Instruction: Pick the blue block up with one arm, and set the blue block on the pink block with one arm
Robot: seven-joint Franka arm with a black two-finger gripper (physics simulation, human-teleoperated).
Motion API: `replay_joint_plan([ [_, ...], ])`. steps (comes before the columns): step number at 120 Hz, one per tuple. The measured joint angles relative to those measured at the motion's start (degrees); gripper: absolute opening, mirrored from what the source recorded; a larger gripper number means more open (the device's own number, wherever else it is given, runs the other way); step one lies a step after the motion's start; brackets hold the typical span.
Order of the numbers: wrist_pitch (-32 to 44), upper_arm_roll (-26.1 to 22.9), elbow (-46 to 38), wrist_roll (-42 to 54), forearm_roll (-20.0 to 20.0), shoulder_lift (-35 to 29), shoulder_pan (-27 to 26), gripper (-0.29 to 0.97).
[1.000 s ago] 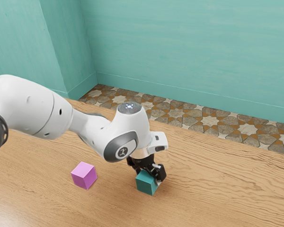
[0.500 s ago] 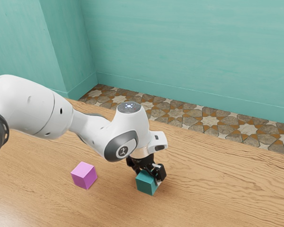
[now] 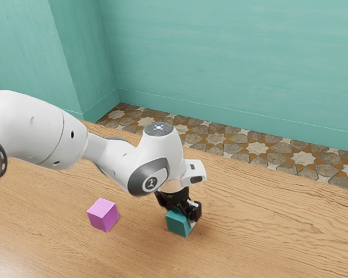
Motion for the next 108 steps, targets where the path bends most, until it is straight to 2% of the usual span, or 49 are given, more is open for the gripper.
replay_joint_plan([
  [25, -5.41, 0.29, -0.74, -0.41, 0.82, -10.14, 0.66, 0.35],
  [43, -11.01, 3.59, -5.50, 0.04, 4.22, -17.84, 3.71, 0.35],
  [65, -15.68, 6.85, -11.40, 1.84, 9.98, -23.03, 8.59, 0.35],
  [79, -16.77, 7.01, -12.74, 3.75, 13.05, -23.76, 7.97, 0.35],
  [108, -15.93, 7.68, -16.92, 8.61, 15.19, -27.18, 8.63, 0.34],
])
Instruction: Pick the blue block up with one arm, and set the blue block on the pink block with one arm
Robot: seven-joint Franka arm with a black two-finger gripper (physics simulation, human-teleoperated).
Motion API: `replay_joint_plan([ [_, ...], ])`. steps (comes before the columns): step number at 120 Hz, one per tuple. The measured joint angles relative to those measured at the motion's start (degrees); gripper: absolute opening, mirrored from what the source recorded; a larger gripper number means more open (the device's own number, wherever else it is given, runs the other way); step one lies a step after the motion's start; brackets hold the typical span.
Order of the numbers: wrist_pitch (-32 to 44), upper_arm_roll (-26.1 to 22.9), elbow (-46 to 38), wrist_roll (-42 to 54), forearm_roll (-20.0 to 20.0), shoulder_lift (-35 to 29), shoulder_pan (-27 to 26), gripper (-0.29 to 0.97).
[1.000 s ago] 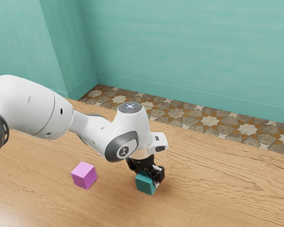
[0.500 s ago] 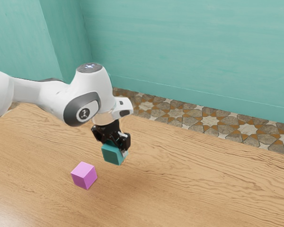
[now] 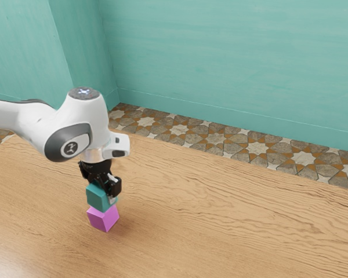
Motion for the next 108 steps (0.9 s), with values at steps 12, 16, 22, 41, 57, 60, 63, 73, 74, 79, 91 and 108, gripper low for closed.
replay_joint_plan([
  [12, 1.08, 0.34, -0.91, 1.66, 0.10, -0.74, 0.34, 0.35],
  [16, 1.62, 0.43, -1.03, 2.15, -0.17, -0.69, 0.65, 0.35],
  [22, 2.55, 0.90, -1.40, 2.82, -0.77, -0.67, 0.87, 0.35],
  [41, 5.94, 2.83, -2.99, 4.64, -1.87, -0.33, 1.16, 0.35],
  [57, 8.47, 2.94, -3.13, 5.82, -3.09, 1.04, 1.13, 0.35],
  [60, 8.84, 2.94, -3.15, 6.02, -3.31, 1.18, 1.13, 0.35],
  [63, 9.18, 2.94, -3.19, 6.20, -3.53, 1.28, 1.14, 0.35],
  [73, 10.04, 3.04, -3.57, 6.75, -4.27, 1.46, 1.11, 0.35],
  [74, 10.11, 3.07, -3.60, 6.81, -4.32, 1.47, 1.11, 0.35],
  [79, 10.41, 3.26, -3.96, 7.05, -4.53, 1.42, 1.06, 0.35],
  [91, 10.98, 4.47, -4.94, 7.56, -5.00, 1.24, 1.17, 0.35],
  [108, 12.29, 4.85, -5.18, 8.14, -5.95, 1.40, 1.11, 0.35],
])
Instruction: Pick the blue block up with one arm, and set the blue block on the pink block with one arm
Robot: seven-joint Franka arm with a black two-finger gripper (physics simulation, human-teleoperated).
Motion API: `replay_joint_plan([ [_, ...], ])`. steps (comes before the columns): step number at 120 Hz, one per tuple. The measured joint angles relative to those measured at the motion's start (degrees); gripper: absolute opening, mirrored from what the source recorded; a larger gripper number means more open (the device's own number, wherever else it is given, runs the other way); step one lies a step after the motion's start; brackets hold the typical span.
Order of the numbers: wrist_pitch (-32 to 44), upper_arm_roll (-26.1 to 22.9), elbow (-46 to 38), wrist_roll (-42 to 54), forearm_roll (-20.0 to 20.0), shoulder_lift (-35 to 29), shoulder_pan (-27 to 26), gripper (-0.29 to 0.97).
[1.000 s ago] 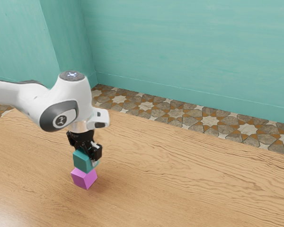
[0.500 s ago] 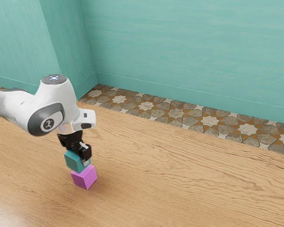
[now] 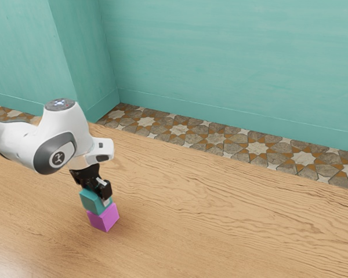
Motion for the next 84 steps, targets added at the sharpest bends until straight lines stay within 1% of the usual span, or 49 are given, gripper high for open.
replay_joint_plan([
  [44, 3.31, 0.02, -0.04, 0.86, -3.26, 1.10, -0.06, 0.35],
  [84, 4.00, 0.02, -1.76, 1.22, -3.92, 0.44, -0.06, 0.35],
])
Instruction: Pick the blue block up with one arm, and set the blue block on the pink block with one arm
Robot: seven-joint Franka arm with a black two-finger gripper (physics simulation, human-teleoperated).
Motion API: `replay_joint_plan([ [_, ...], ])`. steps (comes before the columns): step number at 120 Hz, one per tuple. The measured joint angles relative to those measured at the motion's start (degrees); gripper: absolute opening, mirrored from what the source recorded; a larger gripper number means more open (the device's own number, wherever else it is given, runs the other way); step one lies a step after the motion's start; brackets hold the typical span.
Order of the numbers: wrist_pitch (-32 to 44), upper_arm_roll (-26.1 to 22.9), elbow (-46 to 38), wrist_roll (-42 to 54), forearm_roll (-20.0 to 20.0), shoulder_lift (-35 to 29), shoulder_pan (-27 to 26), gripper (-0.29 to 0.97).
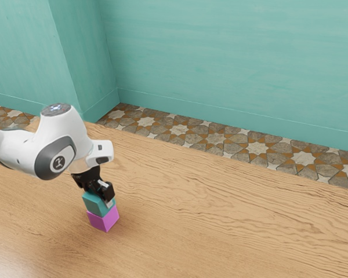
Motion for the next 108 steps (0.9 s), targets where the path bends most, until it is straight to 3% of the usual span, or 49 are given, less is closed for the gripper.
replay_joint_plan([
  [30, 0.15, 0.09, -0.01, 0.33, 0.02, 0.11, 0.07, 0.35],
  [51, 0.12, 0.11, 0.07, 0.92, -0.38, 0.37, 0.01, 0.51],
  [76, -0.32, 0.11, 0.48, 1.46, -0.50, -0.20, 0.00, 0.60],
  [93, -7.30, 1.82, 8.51, 1.52, 0.60, -3.28, 0.06, 0.63],
  [108, -12.18, 2.02, 10.14, 1.41, 1.49, -3.69, 0.03, 0.64],
])
